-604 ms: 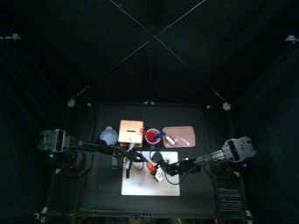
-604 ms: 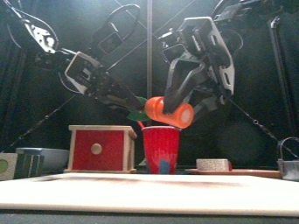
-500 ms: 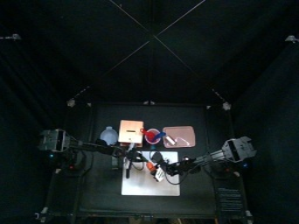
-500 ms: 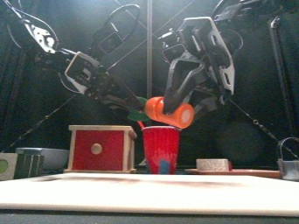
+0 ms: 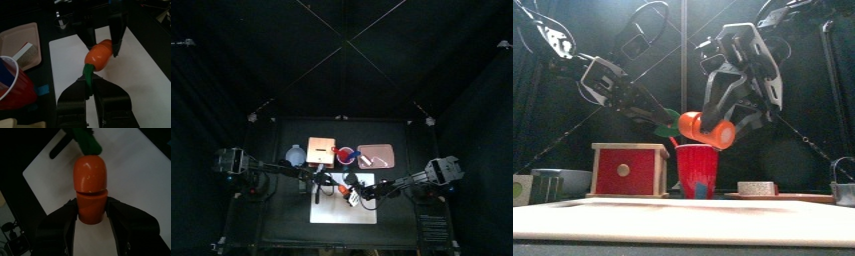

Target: Pull apart carrot

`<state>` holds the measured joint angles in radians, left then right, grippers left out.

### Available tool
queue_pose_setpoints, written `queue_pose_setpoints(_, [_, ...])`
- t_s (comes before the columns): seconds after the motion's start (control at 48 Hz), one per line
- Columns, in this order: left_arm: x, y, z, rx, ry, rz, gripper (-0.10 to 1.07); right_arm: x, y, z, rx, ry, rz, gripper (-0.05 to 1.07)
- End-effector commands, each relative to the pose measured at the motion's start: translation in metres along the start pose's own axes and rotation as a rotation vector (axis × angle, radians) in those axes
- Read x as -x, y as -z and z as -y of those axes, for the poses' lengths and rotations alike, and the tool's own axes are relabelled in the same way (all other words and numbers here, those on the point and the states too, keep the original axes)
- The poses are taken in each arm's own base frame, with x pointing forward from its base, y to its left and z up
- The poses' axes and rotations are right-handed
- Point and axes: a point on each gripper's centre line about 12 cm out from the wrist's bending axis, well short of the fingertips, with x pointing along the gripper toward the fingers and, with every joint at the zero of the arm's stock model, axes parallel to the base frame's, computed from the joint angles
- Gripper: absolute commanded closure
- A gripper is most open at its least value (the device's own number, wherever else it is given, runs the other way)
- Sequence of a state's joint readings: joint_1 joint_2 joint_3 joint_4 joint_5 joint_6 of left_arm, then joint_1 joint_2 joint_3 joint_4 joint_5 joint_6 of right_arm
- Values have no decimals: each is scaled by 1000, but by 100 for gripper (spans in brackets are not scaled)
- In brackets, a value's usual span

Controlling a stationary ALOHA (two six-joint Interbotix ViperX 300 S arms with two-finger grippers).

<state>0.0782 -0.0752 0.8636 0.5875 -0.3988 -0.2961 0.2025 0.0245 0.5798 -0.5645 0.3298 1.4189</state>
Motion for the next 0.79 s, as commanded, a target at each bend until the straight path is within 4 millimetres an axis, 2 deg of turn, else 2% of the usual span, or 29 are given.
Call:
queue_pose_setpoints(0.0, [8,-10,-5,-4,-18,36,56,6,-1,-4,-16,-20,3,73])
queue_pose_setpoints(0.333, [20,-5,-10,2,-41,34,56,6,12,-5,-41,-18,-32,73])
queue_pose_setpoints(0.583, [21,-4,-11,6,-45,30,56,10,24,-2,-50,0,-61,73])
queue_pose_setpoints(0.771, [21,-3,-11,9,-44,28,56,14,24,-1,-53,0,-61,73])
